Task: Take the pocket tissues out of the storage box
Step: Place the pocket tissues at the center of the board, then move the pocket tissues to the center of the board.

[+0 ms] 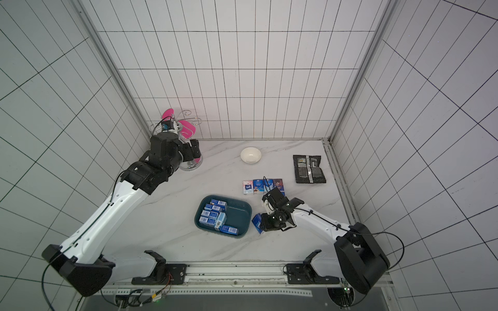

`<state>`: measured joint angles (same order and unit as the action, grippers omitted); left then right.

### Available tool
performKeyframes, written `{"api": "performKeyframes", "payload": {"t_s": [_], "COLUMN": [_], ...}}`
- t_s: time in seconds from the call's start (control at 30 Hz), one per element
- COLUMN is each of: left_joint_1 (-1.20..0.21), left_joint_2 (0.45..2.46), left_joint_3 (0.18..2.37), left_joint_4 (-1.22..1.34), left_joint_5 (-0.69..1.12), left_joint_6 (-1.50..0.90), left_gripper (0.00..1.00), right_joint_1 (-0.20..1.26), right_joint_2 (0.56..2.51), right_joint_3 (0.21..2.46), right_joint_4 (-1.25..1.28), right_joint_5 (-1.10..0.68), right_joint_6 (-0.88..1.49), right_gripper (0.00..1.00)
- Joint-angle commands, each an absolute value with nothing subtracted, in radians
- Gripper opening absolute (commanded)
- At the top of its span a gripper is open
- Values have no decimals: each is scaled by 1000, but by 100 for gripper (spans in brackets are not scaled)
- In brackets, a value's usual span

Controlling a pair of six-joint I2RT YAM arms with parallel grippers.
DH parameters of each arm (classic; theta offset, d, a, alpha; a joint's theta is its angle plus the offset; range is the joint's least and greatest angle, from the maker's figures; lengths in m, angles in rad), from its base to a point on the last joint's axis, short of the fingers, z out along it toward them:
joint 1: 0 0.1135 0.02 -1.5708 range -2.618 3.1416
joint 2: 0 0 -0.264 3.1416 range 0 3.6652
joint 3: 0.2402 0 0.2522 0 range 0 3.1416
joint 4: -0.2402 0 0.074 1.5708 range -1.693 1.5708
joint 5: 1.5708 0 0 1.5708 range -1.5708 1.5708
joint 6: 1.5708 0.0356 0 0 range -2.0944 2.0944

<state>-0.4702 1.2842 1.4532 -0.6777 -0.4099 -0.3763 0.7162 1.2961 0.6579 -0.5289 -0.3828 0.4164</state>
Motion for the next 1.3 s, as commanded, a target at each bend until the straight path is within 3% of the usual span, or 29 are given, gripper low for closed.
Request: {"api": "performKeyframes", "payload": {"t_s": [0.0,0.23,0.43,0.93,1.27], "left_joint_1": [-472,-472,-474,-482,-483], "left_joint_2": [1283,1273,1272,1283,1289], "left_joint_3": [1473,1470,1467,1458,1463], "left_joint_4": [-685,-690,-689,-683,-683], "left_joint_5": [-410,-417,-414,-412,-417], "left_joint_6": [-374,-372,-374,-379,-374], "left_gripper": [98,98,98,98,98], "right_joint_1": [704,698,713,894,917], "right_joint_2": [1302,1257,1246,1355,1433], "right_joint_3": [658,742,828,785,773], "right_joint_4": [-532,-624,-719,-673,-619], "right_joint_5": [-325,-165,-89,75,72], "right_joint_6": [438,437,383,450,471], "right_gripper": [44,59,61,72,70]}}
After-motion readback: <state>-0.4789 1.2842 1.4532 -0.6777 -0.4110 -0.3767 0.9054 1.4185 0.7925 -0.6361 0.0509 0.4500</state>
